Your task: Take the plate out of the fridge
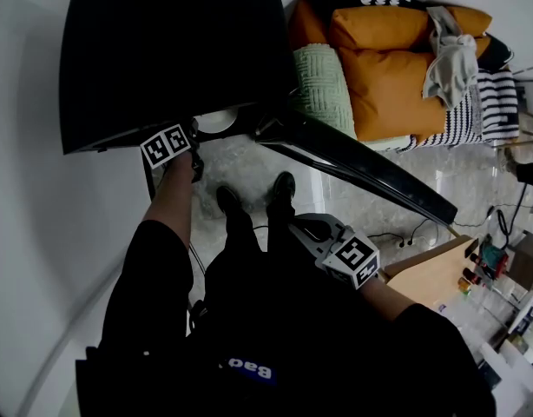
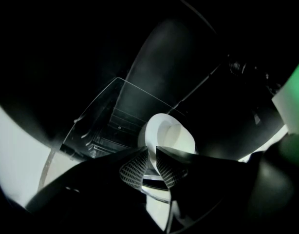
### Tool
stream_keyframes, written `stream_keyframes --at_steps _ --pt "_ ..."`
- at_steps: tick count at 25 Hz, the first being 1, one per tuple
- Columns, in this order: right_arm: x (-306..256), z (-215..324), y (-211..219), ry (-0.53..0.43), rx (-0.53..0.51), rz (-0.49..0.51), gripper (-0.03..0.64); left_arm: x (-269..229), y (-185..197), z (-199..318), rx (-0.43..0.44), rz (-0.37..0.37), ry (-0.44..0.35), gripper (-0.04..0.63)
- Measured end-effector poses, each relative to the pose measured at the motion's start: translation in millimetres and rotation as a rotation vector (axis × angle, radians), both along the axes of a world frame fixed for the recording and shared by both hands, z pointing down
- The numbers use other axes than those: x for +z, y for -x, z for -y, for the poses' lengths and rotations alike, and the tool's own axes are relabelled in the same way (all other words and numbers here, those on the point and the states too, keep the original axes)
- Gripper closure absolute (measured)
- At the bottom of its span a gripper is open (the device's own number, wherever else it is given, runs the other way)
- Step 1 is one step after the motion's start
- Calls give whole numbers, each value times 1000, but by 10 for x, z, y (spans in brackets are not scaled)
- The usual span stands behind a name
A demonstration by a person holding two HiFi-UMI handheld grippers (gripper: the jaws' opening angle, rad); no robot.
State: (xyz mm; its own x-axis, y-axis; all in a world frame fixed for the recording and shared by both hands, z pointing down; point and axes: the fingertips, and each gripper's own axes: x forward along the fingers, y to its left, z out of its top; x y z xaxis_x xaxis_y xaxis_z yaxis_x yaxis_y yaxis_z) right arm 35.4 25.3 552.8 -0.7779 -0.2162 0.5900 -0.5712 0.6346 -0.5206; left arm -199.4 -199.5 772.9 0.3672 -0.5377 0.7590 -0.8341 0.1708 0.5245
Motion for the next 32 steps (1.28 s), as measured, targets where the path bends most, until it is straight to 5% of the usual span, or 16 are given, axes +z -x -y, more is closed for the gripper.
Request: stream_keyframes --at_steps 17,32 --pt "3 -14 -25 -8 -10 -2 609 14 -155 -295 -344 -192 -1 548" --pt "61 -1 -158 -32 8 -42 609 27 -223 -269 -337 -187 -28 540"
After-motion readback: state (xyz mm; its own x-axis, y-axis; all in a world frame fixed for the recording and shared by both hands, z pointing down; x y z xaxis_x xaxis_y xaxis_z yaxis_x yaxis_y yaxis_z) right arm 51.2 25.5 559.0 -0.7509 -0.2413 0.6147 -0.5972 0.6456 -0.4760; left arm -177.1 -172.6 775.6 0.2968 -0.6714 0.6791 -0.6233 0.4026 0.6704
